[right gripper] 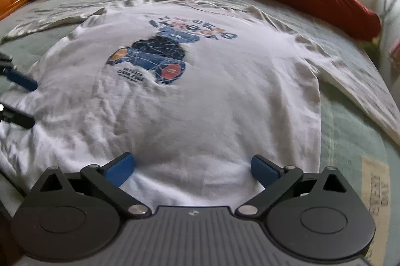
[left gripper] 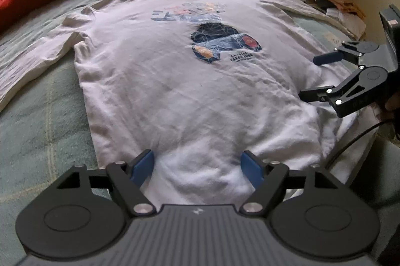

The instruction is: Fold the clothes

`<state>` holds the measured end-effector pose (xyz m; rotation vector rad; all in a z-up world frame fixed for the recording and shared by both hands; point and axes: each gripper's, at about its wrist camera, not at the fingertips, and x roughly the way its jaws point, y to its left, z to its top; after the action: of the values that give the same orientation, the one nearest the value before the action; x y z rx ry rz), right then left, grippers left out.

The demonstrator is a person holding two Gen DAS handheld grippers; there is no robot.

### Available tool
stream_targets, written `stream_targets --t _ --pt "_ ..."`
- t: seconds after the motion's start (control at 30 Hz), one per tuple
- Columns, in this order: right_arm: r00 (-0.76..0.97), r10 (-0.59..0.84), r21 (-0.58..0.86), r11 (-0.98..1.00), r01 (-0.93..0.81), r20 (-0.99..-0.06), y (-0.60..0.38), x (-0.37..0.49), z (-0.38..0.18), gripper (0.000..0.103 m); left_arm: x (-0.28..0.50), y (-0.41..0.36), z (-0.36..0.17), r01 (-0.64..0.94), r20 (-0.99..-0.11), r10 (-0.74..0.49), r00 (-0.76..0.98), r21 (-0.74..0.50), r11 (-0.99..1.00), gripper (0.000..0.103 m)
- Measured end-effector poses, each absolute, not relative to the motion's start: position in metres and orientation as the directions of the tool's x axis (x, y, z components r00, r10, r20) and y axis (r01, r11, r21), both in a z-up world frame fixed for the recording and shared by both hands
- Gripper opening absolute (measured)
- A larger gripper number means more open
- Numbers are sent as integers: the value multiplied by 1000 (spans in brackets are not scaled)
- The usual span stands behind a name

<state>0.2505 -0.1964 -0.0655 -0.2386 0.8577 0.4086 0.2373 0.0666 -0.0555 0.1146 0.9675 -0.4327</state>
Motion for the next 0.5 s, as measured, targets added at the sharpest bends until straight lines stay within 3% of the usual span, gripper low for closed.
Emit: stream_targets --t 0.2,0.5 --pt "597 233 -17 924 -382 -768 -198 248 -67 103 218 66 -61 369 -752 -288 593 -64 927 78" --pt "728 232 -1 952 -305 -645 -205 184 -56 103 162 65 -61 233 -662 -188 726 -21 972 78"
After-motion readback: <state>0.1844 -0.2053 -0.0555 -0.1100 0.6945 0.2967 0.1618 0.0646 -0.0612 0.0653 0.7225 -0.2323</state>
